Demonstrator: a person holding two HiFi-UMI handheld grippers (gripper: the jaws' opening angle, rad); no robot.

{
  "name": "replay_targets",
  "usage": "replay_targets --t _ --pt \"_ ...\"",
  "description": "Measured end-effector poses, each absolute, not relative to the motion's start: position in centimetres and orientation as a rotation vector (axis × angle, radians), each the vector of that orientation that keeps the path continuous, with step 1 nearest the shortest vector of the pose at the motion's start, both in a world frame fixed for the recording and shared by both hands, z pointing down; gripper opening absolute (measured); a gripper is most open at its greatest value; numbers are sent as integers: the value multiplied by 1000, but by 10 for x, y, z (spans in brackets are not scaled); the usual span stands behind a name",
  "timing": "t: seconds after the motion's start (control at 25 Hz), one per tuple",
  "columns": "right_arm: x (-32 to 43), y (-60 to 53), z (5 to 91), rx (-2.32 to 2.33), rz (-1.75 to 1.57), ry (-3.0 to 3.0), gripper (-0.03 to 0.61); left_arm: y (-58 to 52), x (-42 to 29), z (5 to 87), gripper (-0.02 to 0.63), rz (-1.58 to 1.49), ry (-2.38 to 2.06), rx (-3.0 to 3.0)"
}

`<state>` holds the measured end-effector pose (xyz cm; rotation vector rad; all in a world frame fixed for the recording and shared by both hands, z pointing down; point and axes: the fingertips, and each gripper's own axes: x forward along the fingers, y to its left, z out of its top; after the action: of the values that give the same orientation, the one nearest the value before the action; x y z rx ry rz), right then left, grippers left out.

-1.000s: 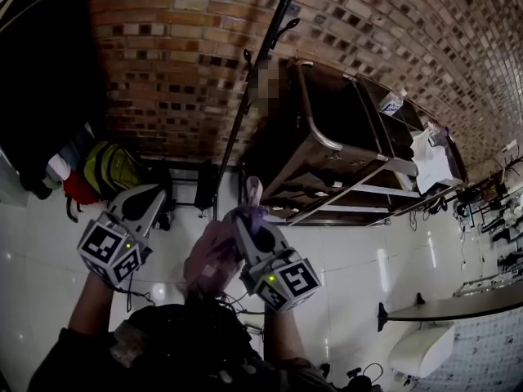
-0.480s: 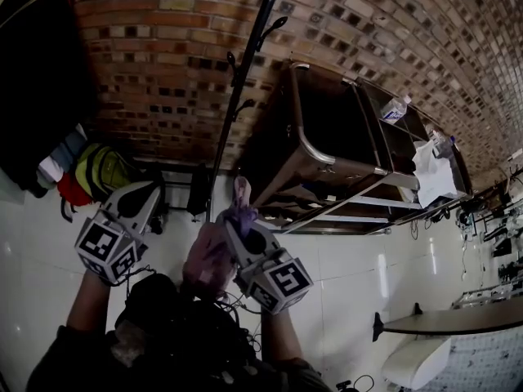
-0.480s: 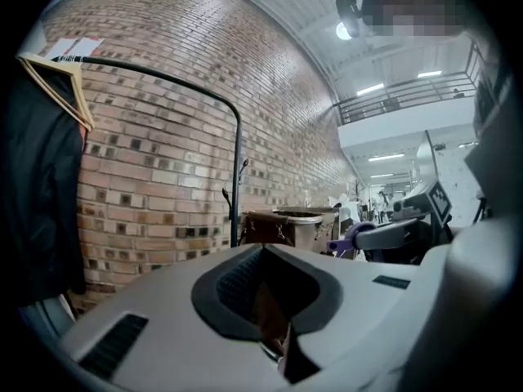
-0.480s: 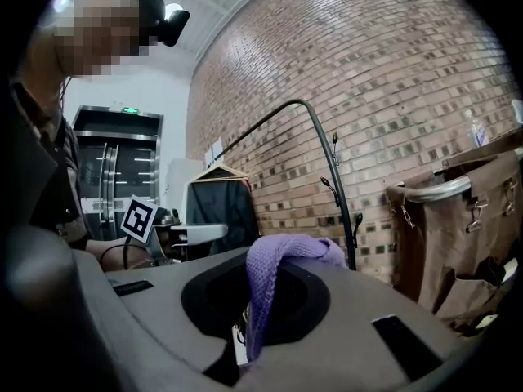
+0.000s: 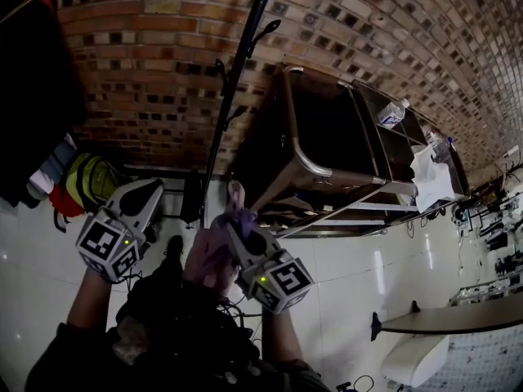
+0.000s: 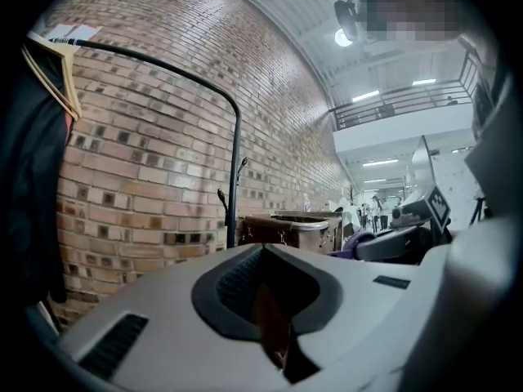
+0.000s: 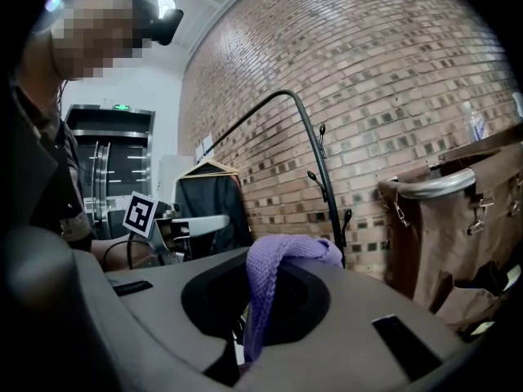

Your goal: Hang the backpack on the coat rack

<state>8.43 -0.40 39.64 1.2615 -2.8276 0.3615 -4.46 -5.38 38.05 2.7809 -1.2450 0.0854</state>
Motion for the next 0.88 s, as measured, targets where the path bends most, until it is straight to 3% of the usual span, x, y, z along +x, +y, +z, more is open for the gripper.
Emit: replay_targets --t 0.88 --pt "99 -217 381 1435 334 -2697 6 -259 -40 379 44 71 -1070 2815"
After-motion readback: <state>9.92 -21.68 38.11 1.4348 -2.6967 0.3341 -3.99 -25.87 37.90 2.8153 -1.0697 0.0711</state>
